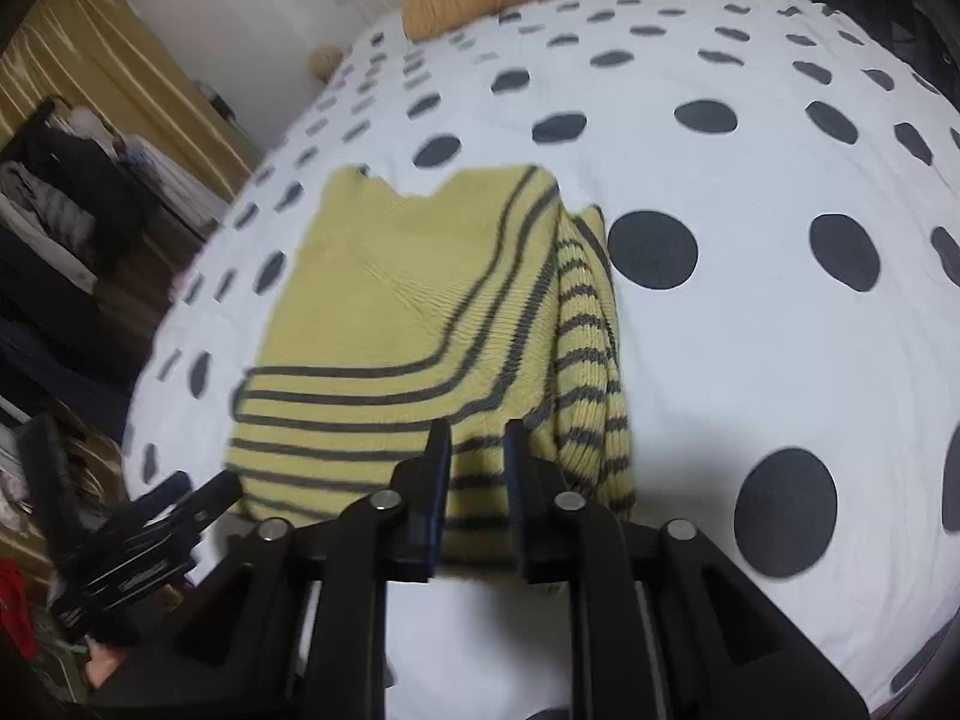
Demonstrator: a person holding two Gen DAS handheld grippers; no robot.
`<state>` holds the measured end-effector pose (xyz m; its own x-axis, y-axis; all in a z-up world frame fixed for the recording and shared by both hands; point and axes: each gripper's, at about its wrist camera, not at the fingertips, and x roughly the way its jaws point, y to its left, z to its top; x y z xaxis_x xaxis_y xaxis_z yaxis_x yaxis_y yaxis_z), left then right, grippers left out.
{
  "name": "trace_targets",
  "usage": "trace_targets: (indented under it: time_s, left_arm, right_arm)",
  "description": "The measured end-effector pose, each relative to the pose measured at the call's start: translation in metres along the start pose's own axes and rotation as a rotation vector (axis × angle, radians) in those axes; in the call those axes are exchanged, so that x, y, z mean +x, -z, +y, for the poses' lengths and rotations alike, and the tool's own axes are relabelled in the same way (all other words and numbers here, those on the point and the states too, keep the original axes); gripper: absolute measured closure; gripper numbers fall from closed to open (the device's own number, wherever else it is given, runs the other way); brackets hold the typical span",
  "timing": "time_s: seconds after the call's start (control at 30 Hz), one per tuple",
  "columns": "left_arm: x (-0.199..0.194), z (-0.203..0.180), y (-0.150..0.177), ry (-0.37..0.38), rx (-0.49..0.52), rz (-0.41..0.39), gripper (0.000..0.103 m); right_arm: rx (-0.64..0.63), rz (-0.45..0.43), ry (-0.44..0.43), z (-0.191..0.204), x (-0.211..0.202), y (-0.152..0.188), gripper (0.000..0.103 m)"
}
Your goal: Fold large clothes
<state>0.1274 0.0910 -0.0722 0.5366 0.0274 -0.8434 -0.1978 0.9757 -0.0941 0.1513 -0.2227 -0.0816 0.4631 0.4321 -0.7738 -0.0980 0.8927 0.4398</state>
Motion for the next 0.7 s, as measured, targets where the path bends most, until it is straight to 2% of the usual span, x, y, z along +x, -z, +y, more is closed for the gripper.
trace_targets:
  time_s: [0.03, 0.07, 0.1, 0.17, 0.23, 0.37, 0.4, 0.47, 0.5, 0.53, 0.57, 0.67, 0.7]
  left_arm:
    - [-0.001, 0.003, 0.0, -0.001, -0.008, -0.001, 0.001]
    - [-0.001, 0.007, 0.0, -0.001, -0.018, 0.002, 0.001]
    - [-0.001, 0.012, 0.0, -0.004, -0.03, 0.01, 0.001]
    - [0.002, 0.02, 0.002, -0.009, -0.062, 0.026, 0.001]
    - [0.006, 0.026, 0.003, 0.008, -0.096, 0.041, 0.001]
    - [0.006, 0.022, 0.004, 0.014, -0.094, 0.037, 0.001]
    - [0.007, 0.021, 0.004, 0.013, -0.087, 0.038, 0.001]
    - [0.008, 0.019, 0.006, 0.016, -0.081, 0.041, 0.001]
    - [0.009, 0.018, 0.006, 0.015, -0.08, 0.043, 0.001]
    - [0.009, 0.019, 0.007, 0.015, -0.08, 0.044, 0.001]
    - [0.009, 0.019, 0.007, 0.02, -0.081, 0.045, 0.001]
    - [0.007, 0.021, 0.008, 0.036, -0.097, 0.046, 0.001]
    - [0.006, 0.021, 0.008, 0.039, -0.102, 0.043, 0.001]
  right_arm:
    - [0.019, -0.005, -0.013, -0.001, -0.007, 0.004, 0.034]
    - [0.048, -0.002, -0.014, -0.004, -0.012, 0.01, 0.02]
    - [0.087, -0.012, -0.02, -0.01, -0.019, 0.017, 0.015]
    - [0.143, -0.039, -0.058, -0.021, -0.027, 0.03, 0.015]
    - [0.212, 0.003, -0.071, -0.033, -0.021, 0.038, 0.015]
    - [0.346, 0.094, -0.191, -0.049, 0.014, 0.043, 0.015]
    - [0.369, 0.098, -0.233, -0.05, 0.021, 0.043, 0.016]
    - [0.417, 0.1, -0.332, -0.052, 0.035, 0.042, 0.035]
    - [0.437, 0.125, -0.385, -0.05, 0.044, 0.041, 0.056]
    - [0.447, 0.127, -0.414, -0.05, 0.047, 0.04, 0.069]
    - [0.433, 0.107, -0.432, -0.047, 0.045, 0.037, 0.071]
    - [0.222, -0.049, -0.264, -0.017, 0.008, 0.013, 0.075]
    - [0.165, -0.069, -0.217, -0.006, 0.0, 0.005, 0.076]
